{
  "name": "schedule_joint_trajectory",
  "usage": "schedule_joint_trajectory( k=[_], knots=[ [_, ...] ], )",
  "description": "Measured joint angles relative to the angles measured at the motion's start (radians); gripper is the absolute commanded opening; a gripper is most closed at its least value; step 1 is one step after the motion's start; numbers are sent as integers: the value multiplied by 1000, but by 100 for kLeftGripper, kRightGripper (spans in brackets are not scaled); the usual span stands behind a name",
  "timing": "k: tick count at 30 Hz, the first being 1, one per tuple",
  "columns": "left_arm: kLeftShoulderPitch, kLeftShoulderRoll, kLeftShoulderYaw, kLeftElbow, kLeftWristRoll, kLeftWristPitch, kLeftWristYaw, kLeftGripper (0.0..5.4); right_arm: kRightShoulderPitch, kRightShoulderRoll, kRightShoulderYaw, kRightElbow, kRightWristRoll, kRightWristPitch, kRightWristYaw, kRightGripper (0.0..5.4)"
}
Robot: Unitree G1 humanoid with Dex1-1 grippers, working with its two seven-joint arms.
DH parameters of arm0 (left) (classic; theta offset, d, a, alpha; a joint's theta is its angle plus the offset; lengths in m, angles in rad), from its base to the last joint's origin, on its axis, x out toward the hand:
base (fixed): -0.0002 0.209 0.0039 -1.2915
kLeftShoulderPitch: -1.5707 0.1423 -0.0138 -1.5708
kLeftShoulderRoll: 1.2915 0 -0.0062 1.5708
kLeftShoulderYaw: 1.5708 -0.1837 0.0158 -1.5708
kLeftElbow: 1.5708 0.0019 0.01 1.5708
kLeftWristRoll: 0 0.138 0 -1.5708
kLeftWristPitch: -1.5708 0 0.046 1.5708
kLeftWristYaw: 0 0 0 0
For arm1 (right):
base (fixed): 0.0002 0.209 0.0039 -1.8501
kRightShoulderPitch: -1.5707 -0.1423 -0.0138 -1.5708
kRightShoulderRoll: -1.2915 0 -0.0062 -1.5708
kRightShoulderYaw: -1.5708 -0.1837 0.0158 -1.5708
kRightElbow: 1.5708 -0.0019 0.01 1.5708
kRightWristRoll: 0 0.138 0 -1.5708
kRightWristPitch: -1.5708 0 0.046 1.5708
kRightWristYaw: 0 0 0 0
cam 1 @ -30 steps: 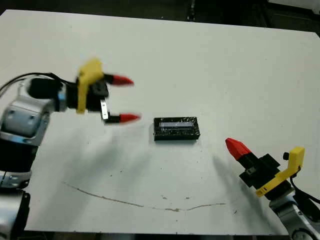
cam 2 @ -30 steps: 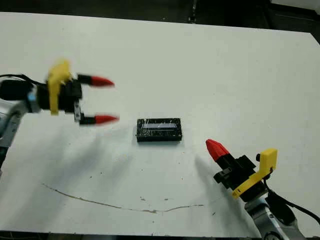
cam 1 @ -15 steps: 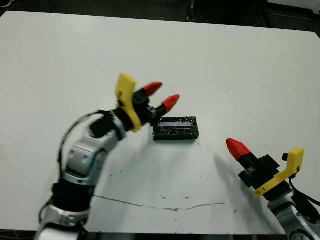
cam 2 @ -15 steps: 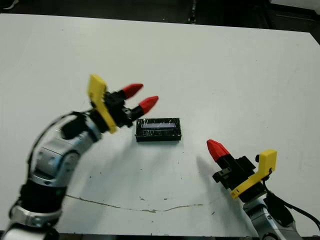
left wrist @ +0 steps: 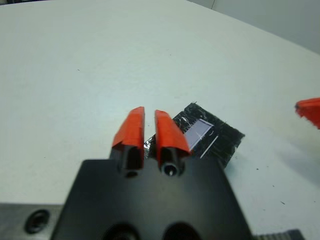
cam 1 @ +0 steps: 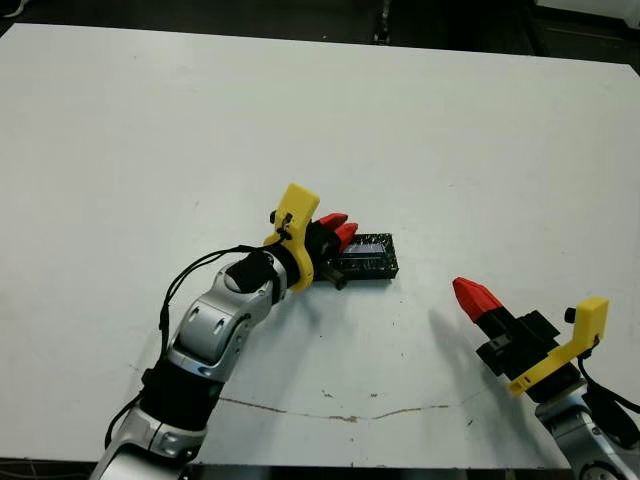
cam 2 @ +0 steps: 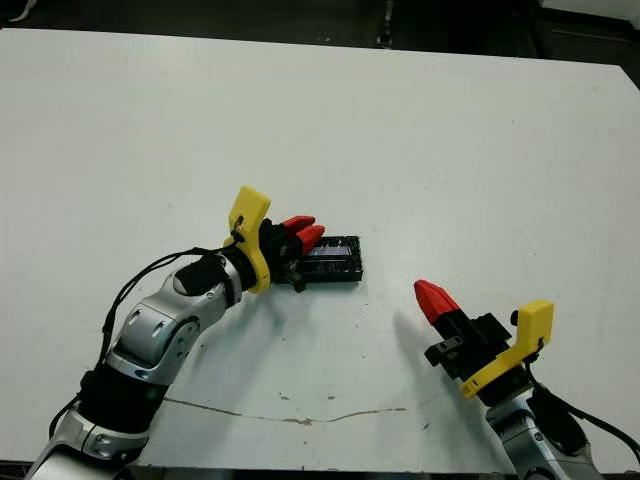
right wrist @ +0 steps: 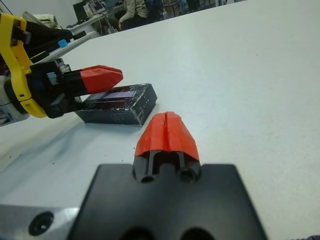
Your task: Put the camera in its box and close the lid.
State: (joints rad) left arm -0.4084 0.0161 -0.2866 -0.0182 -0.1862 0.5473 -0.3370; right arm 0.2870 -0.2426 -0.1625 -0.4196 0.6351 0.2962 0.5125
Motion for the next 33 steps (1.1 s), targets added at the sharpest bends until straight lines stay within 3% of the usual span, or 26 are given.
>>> schedule_joint_trajectory(
  k=[11,16,19,24,27,33],
  knots=[
    [-1,14,-44,-24,56,53,15,0,1,-1,-5,-16,14,9,-1,0],
    [6,20,-44,-46,50,77,14,0,2,-1,-5,-18,10,9,-4,0],
    [38,20,-9,-79,11,60,-7,0,1,-1,-5,-18,7,9,-4,0],
    [140,22,96,-182,-62,-28,-29,0,-2,13,-11,-13,19,-1,-4,0],
    [148,29,198,-287,-82,-178,-18,0,-3,44,-11,-20,3,-26,-42,0],
    [224,41,347,-317,-80,-424,21,0,0,117,-4,-55,-164,-166,-164,0]
  ],
)
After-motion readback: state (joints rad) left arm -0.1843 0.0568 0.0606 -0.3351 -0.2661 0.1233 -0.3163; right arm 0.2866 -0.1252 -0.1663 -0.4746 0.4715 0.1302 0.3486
